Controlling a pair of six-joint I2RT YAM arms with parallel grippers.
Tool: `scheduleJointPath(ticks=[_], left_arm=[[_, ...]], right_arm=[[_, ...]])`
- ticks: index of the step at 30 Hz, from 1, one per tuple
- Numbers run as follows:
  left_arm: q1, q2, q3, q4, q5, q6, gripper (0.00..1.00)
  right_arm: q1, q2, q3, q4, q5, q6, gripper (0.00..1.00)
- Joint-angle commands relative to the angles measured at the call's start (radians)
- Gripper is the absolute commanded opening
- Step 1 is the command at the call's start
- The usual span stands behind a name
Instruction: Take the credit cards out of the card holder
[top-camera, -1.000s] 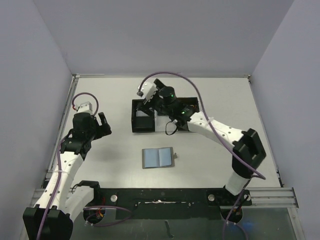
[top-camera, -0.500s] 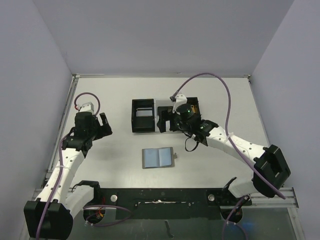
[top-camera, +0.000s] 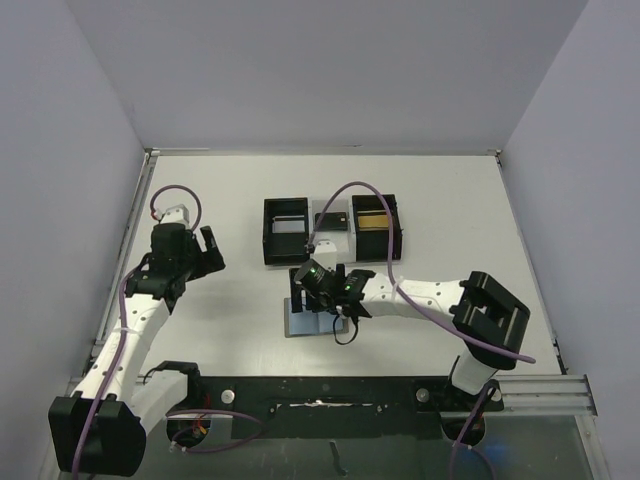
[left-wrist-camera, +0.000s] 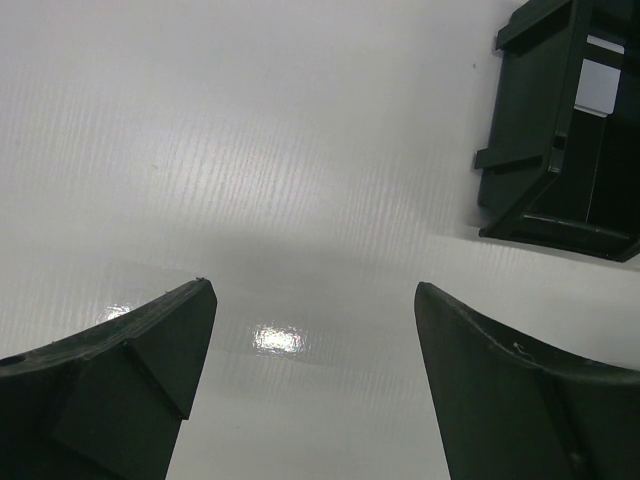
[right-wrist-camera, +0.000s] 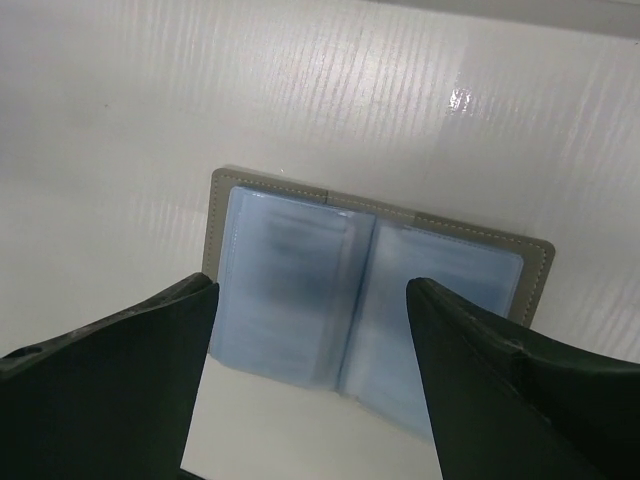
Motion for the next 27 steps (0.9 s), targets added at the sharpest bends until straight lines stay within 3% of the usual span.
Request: scheduleJointPath(ticks=[1,8,19,27], left_arm=[[0.005,0.012,0.022,0.046,0.019,0.014,0.81],[0.006,0.003,0.020,0.044,0.005,0.012,0.80],[0.008,0.017,0.023,0.043,0.018,0.015,0.80],[0.008,0.017,0.022,0.045,0.022,0.018,0.80]], right_arm=[[0.019,0.028,0.080,0.007,0.043,0.045,0.77],[0.019,0.098,0.122,-0.045,0.014,0.056,0.82],[0.033,0.222,0.170,-0.085,-0.030,0.053,0.82],[0.034,0.295,0.205,-0.208,0.036,0.096,0.77]])
